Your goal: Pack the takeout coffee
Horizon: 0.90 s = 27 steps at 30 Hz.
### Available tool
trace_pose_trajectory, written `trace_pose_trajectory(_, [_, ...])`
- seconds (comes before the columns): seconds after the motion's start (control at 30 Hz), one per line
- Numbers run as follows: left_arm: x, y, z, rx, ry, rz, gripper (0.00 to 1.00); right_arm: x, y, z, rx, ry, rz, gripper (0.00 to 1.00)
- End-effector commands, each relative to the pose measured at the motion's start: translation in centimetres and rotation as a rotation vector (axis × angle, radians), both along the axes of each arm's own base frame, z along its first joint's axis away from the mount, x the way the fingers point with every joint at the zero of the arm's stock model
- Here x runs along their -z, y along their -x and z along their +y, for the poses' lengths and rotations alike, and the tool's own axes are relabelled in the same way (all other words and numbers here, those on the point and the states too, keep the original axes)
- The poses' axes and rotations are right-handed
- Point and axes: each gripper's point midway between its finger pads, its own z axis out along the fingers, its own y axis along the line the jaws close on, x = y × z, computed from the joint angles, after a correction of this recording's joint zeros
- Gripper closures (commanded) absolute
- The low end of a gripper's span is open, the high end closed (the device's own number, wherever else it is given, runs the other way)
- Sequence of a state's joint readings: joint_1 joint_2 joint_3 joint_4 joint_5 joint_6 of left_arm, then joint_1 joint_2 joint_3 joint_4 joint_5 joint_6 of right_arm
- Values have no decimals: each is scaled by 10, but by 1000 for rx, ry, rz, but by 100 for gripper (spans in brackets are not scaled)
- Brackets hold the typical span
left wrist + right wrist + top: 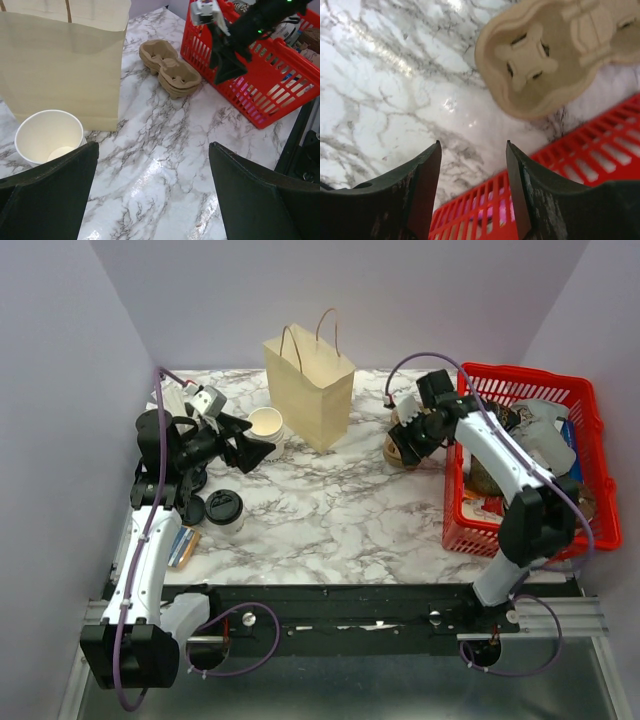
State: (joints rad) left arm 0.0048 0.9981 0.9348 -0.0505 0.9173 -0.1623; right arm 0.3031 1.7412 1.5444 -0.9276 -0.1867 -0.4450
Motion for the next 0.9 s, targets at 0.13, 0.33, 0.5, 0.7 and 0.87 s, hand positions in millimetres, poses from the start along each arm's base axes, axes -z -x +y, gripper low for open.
trace_pose_trajectory(0.13, [-2,-6,-1,5,11,-10,1,-42,47,-24,157,-53,-105,39])
trace_pose_trajectory(0.33, [-1,-12,-3,24,12,-14,1,-27,86,-60,323,45,-63,46])
trace_pose_trajectory(0.5, [1,-21,-5,33,24,-18,1,-11,92,-133,674,81,31,50])
trace_pose_trajectory(0.7, [-5,-25,-2,6,34,-45,1,-71,37,-75,558,-220,-16,54])
trace_pose_trajectory(0.87, [-9,-25,1,-18,14,-58,1,-115,-4,4,339,-292,-149,37])
